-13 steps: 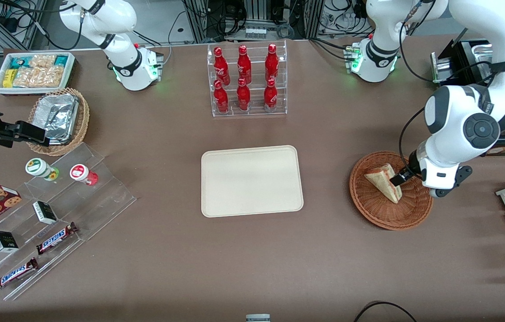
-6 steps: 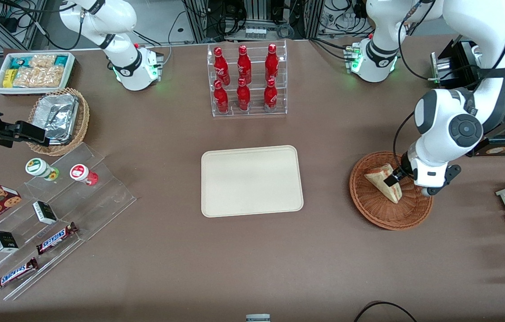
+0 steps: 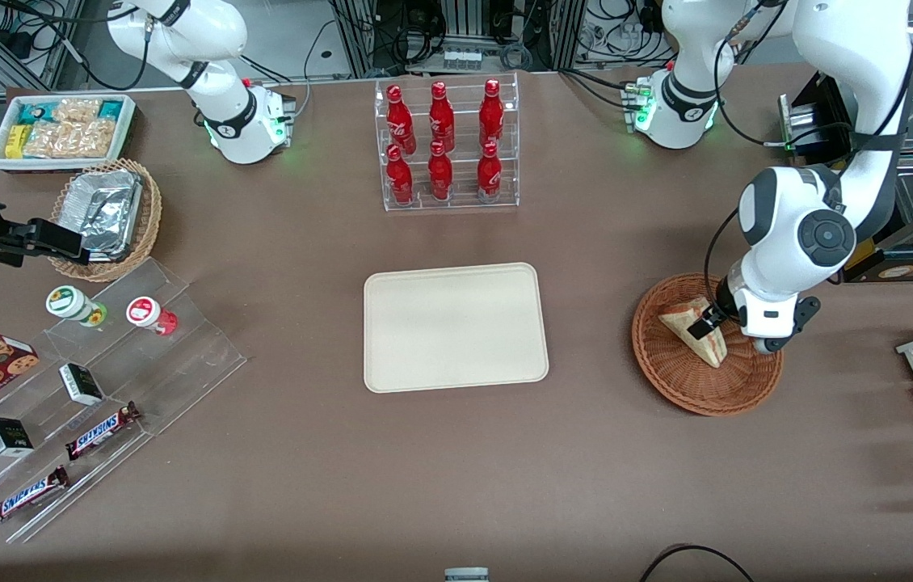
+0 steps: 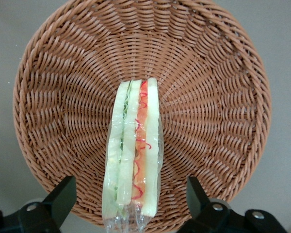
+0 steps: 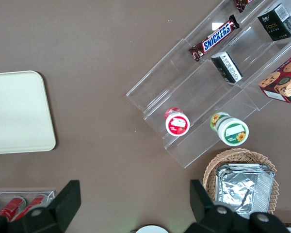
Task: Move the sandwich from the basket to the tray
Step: 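Lower the left gripper and close it on the sandwich's wrapped end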
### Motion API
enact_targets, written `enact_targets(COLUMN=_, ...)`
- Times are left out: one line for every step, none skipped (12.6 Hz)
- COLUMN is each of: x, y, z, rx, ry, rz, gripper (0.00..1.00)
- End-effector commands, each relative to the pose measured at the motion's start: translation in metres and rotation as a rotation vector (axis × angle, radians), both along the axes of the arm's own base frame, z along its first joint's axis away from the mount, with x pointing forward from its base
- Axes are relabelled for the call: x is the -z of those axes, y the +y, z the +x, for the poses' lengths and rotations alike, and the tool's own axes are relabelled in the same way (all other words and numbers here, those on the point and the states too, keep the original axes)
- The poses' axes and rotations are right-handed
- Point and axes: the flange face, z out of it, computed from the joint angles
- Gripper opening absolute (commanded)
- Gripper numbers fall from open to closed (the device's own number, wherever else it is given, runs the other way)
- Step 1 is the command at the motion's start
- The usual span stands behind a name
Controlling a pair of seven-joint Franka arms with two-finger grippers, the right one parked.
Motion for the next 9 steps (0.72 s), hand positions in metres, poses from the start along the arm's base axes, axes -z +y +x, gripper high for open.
enact_targets(x=0.010, y=-0.005, z=-0.001, rx=-0.033, ry=-0.012, rz=-0.018, gripper=1.00)
enact_targets(x=0.014, y=-0.005, z=-0.002, rx=-0.037, ry=-0.016, rz=-0.021, gripper=1.00)
enact_targets(x=0.018, y=-0.004, z=-0.002, rx=-0.039, ry=-0.018, rz=-0.022, gripper=1.00)
enact_targets(x=0.022, y=-0.004, z=-0.003, rx=-0.048, ry=-0.015, rz=-0.030, gripper=1.00)
enact_targets(x=0.027, y=-0.004, z=-0.004, rx=-0.055, ry=-0.013, rz=-0.034, gripper=1.00)
enact_targets(x=0.033, y=-0.005, z=-0.007, rx=-0.054, ry=-0.017, rz=-0.034, gripper=1.00)
enact_targets(x=0.036, y=-0.004, z=-0.009, rx=-0.055, ry=-0.022, rz=-0.034, gripper=1.00)
enact_targets(x=0.039, y=-0.004, z=-0.010, rx=-0.055, ry=-0.019, rz=-0.034, gripper=0.99)
enact_targets(x=0.041, y=-0.004, z=-0.011, rx=-0.054, ry=-0.013, rz=-0.032, gripper=0.88)
